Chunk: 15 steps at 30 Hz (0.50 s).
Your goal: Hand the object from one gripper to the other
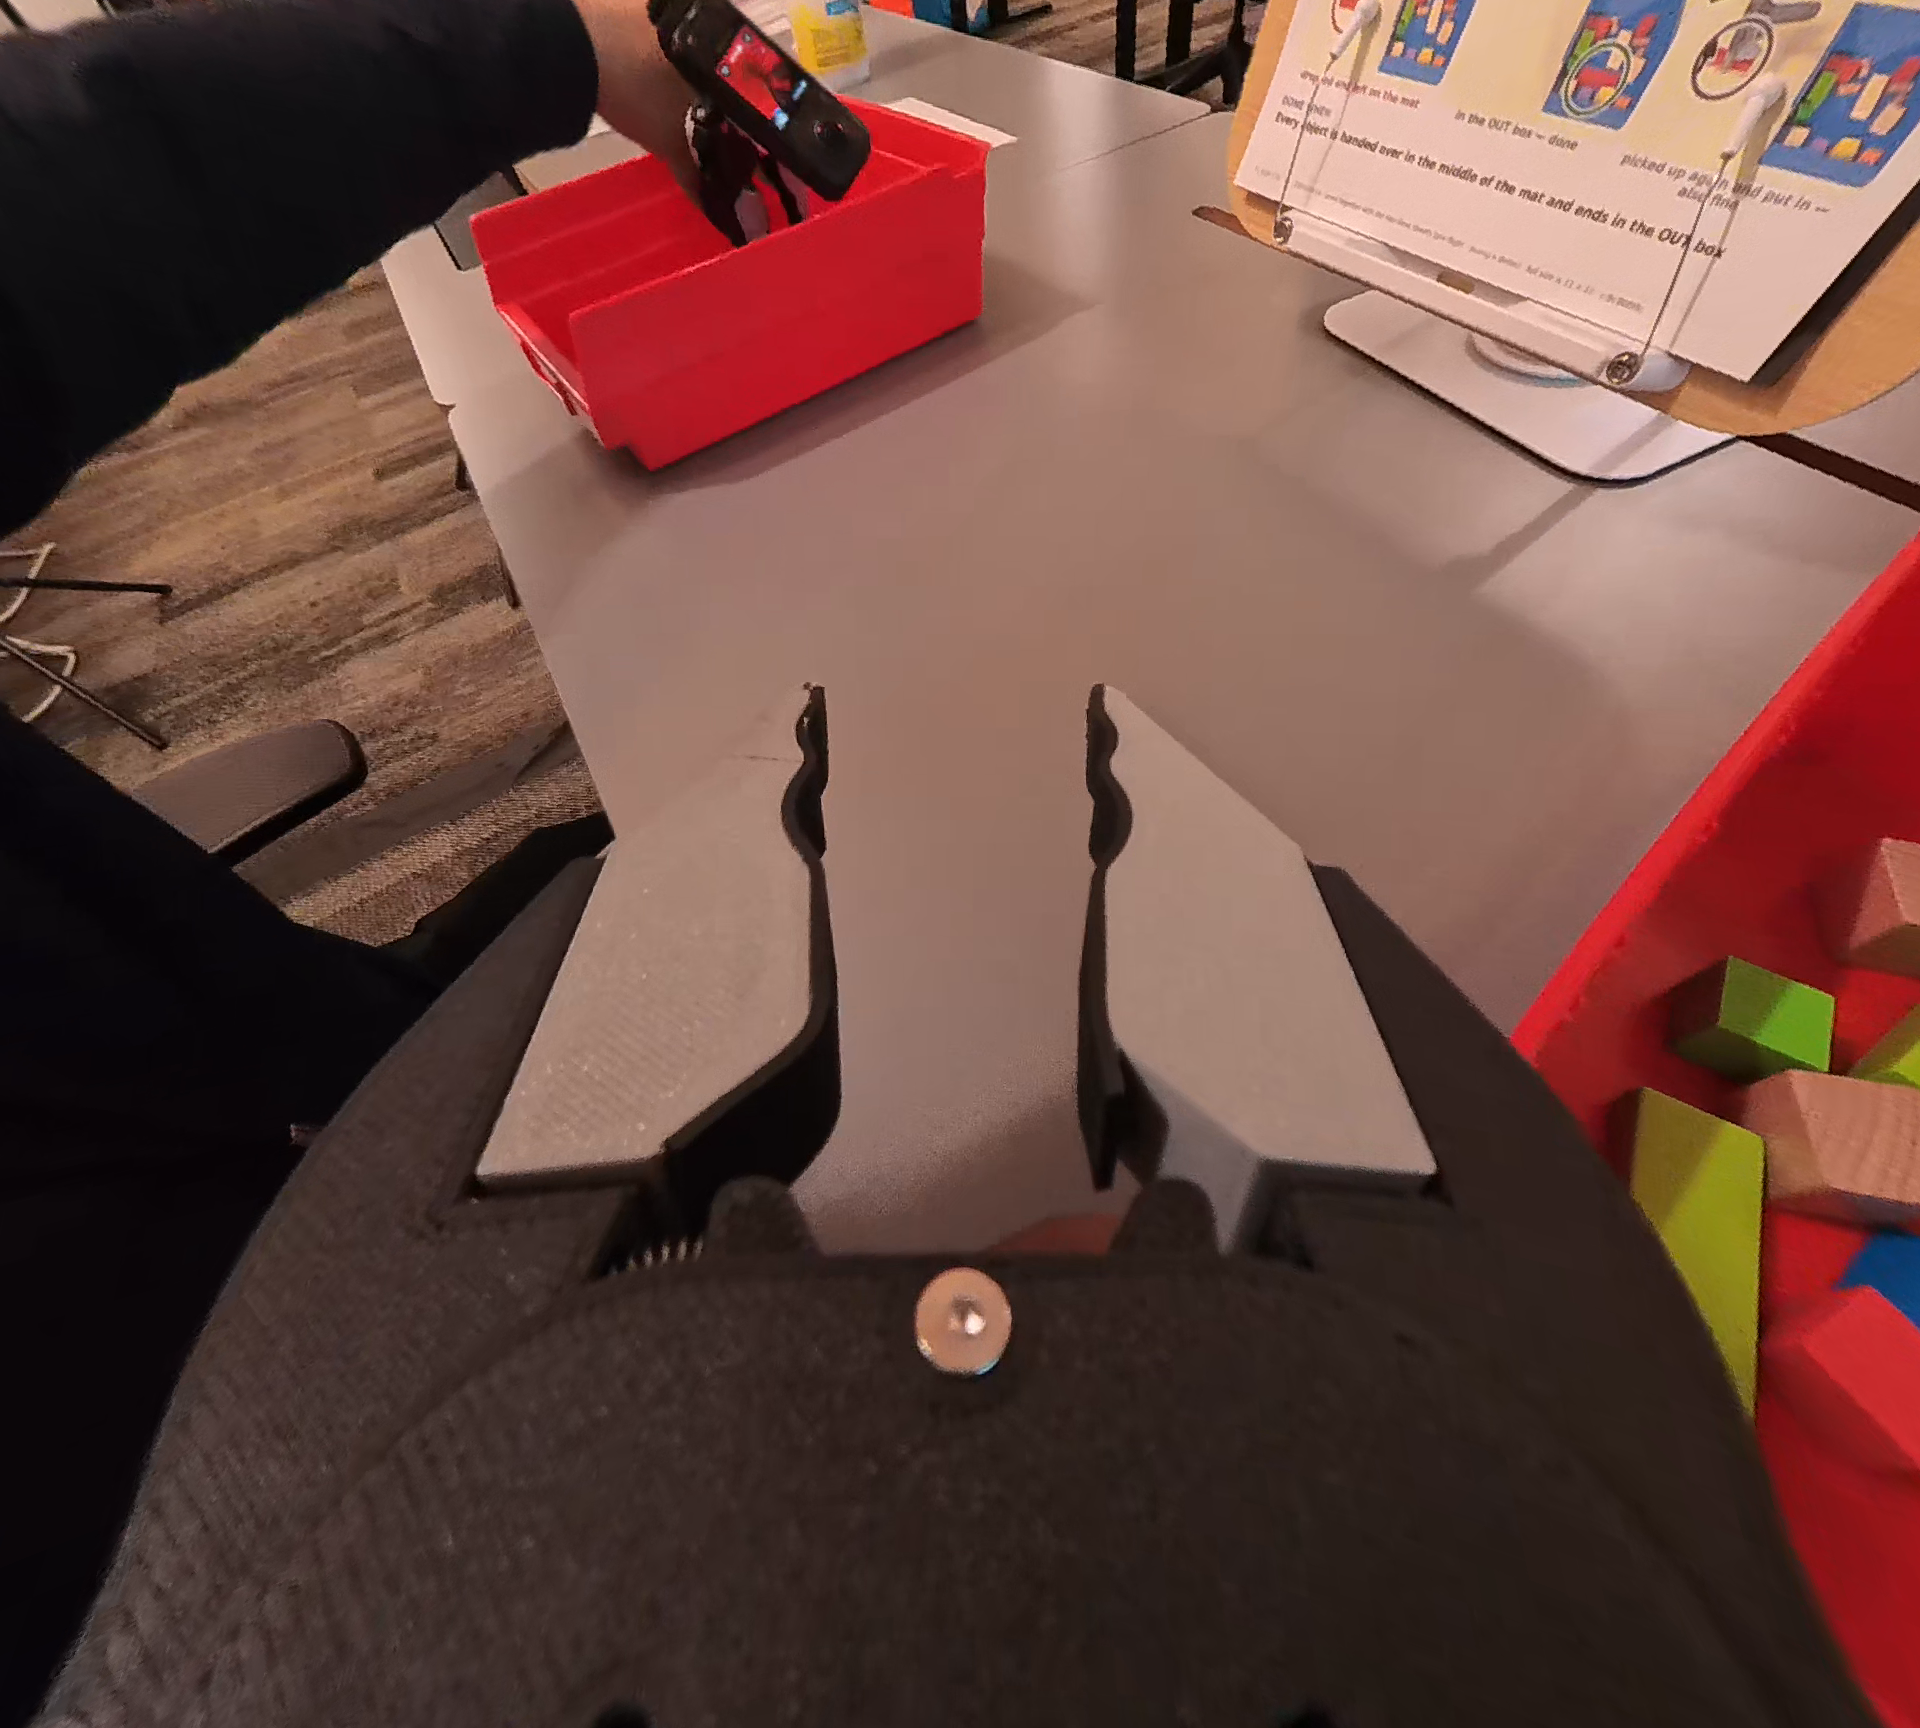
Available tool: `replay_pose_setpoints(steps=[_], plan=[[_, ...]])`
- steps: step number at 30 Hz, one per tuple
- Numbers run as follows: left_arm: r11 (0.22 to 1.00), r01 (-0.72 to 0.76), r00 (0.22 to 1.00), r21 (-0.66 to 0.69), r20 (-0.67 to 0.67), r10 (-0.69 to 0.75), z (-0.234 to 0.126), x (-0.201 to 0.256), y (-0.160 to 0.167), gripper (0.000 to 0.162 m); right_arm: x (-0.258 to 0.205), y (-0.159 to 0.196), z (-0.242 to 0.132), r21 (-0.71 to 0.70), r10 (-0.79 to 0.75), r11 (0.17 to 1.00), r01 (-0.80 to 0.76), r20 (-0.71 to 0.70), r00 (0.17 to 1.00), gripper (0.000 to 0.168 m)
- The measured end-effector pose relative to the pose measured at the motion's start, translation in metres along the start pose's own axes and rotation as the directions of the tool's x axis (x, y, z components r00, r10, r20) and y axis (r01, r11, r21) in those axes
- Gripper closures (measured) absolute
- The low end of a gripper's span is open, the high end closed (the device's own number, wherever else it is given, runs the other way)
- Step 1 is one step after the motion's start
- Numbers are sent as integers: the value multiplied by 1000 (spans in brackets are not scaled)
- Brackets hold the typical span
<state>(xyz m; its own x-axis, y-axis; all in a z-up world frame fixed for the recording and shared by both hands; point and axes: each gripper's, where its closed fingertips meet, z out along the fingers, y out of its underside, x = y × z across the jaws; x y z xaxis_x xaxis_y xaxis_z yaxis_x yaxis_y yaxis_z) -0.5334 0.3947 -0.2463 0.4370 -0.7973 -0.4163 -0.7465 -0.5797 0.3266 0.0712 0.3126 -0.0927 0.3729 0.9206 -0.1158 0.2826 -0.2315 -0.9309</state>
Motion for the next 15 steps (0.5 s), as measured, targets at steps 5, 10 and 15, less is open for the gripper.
replay_pose_setpoints(steps=[5, 10, 15], plan=[[999, 27, 999, -47, -40, -29, -10, 34, 11, 124, -22, -8, -9, 27, -46, 999, 45, 48, 998, 120], [994, -23, 999, -109, 19, 25, -14, 38, 10, 127, -40, -10, -14, 27, -115, 993, 114, 60, 992, 121], [998, 62, 997, -24, -33, -63, -14, 38, 5, 128, -45, -16, -19, 62, -120, 991, 115, 69, 990, 121]])
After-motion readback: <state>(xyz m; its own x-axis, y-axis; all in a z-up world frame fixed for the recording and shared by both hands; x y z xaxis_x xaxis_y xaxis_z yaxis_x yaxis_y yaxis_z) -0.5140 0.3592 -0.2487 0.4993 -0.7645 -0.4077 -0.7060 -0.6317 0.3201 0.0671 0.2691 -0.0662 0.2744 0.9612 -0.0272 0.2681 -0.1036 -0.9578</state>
